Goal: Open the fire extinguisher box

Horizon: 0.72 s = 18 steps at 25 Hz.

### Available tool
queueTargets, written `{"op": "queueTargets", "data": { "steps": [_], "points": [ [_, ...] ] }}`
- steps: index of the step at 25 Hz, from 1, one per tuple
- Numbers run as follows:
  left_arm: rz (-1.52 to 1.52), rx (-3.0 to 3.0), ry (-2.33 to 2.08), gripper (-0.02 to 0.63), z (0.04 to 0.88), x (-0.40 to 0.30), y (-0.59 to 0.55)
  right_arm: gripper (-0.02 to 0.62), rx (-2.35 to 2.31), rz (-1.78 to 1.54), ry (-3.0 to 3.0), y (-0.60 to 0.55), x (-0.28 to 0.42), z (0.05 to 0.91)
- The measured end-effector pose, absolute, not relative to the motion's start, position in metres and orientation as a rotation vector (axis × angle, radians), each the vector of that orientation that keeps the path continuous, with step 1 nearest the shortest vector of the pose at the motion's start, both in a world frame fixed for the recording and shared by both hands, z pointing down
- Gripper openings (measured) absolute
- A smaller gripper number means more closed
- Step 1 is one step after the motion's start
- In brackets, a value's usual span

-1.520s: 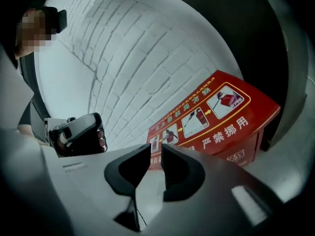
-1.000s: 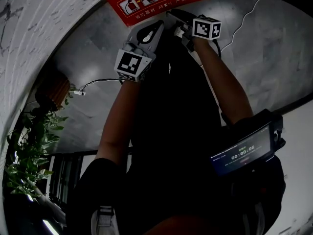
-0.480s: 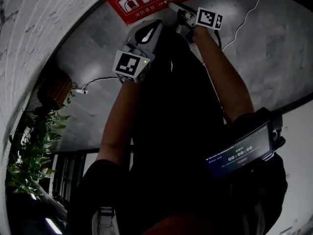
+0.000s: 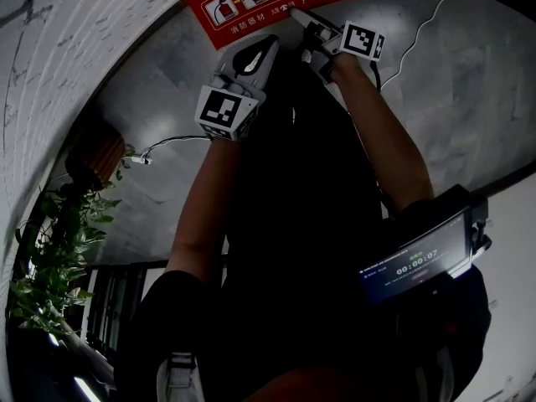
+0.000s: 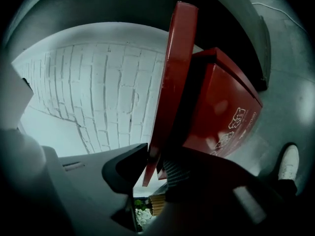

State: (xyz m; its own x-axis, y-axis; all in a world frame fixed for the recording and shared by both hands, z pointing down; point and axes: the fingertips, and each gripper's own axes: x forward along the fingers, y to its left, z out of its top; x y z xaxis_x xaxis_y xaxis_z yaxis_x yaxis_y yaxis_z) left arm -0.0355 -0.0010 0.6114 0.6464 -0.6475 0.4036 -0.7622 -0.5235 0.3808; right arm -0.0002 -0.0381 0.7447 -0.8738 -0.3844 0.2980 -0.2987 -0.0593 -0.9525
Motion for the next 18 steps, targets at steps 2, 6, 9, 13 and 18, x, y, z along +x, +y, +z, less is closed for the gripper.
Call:
{"op": "queueTargets", "data": {
  "steps": [2,6,9,13,18],
  "points": [
    [0.281,2.343,-1.096,0.003,0.599,-0.036,-0.005,0.098,-0.756,-2.088,2.107,-0.040,-0.001,0.729],
    [0.282,2.383,-1.117,0.003,0.586,-0.041,-0.010,0.098,-0.733,-2.047,2.104,-0.046,-0.005,0.703],
    [0.274,2.396,-1.117,0.003,0.575,-0.042,-0.015,0.098,-0.722,-2.018,2.102,-0.057,-0.010,0.687],
    [0.269,2.387,-1.117,0.003,0.572,-0.042,-0.011,0.097,-0.700,-1.985,2.105,-0.063,-0.013,0.677],
    [0.270,2.387,-1.136,0.003,0.575,-0.056,-0.014,0.092,-0.650,-1.874,2.182,-0.088,-0.027,0.654]
  ]
}}
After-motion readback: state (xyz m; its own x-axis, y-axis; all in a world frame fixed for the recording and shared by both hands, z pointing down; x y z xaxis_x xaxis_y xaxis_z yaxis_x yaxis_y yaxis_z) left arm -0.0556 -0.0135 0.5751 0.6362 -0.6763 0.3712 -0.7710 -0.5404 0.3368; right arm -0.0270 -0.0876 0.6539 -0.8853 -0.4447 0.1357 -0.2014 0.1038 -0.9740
